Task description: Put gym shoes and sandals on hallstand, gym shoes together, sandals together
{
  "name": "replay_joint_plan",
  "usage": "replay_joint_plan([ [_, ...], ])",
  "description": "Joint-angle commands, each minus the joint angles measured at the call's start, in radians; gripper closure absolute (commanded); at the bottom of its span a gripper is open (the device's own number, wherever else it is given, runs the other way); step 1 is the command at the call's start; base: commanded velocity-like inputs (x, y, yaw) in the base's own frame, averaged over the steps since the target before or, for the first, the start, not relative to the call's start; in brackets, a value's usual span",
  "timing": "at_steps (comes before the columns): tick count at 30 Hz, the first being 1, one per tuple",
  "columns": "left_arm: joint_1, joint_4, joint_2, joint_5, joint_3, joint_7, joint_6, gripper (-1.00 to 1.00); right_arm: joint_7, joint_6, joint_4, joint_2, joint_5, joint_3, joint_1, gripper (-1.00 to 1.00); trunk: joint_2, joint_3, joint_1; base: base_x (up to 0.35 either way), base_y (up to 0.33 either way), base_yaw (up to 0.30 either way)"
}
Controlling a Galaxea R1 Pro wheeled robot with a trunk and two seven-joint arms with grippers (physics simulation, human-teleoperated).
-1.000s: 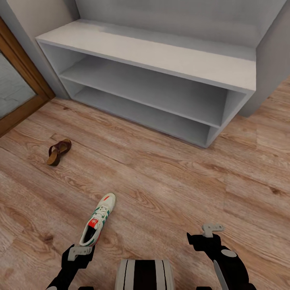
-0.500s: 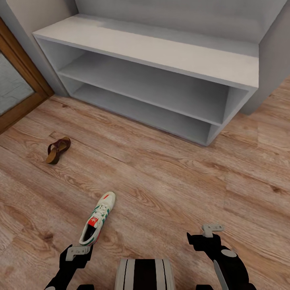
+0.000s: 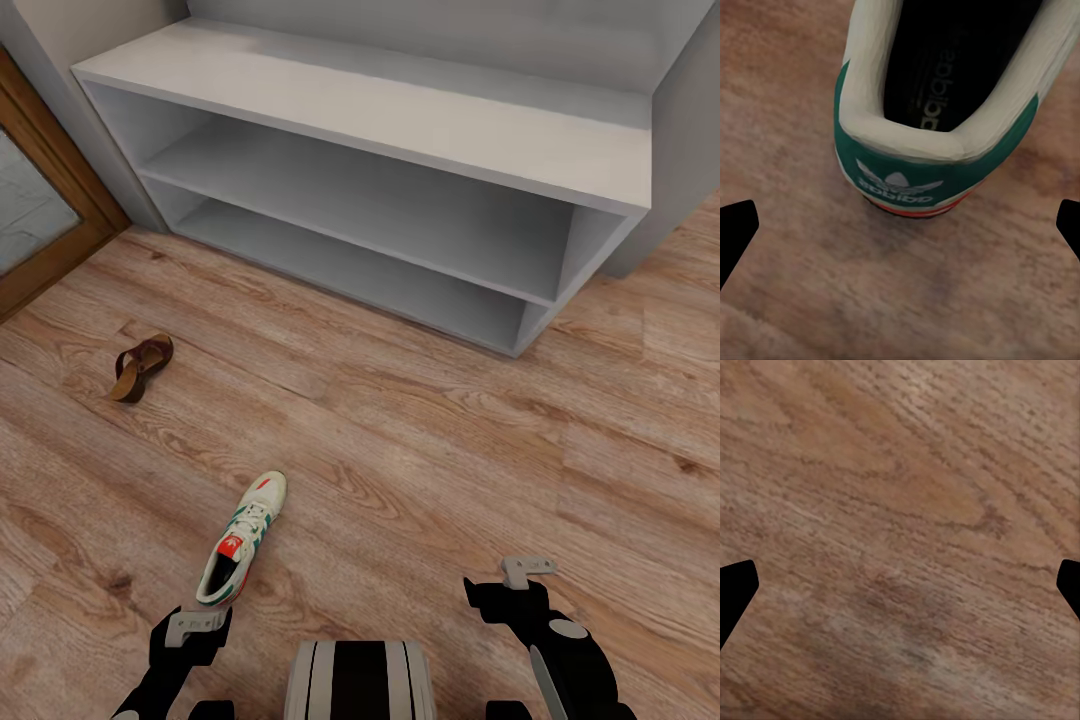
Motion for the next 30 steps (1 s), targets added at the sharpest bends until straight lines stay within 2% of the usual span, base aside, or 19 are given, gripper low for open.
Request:
replay_joint_plan([
  [1,0.0,0.0,-0.001,-0.001,0.006,-0.007,-0.003,-1.0,-0.001,0.005,-0.001,0.0,0.002,0.0,0.0,-1.0,0.0,0.0,0.0,0.0,0.0,0.0],
  [30,-0.001,0.001,-0.001,0.0,0.014,-0.006,-0.002,-1.0,-0.001,0.005,-0.001,0.0,0.002,0.002,0.0,-1.0,0.0,0.0,0.0,0.033,0.0,0.0],
])
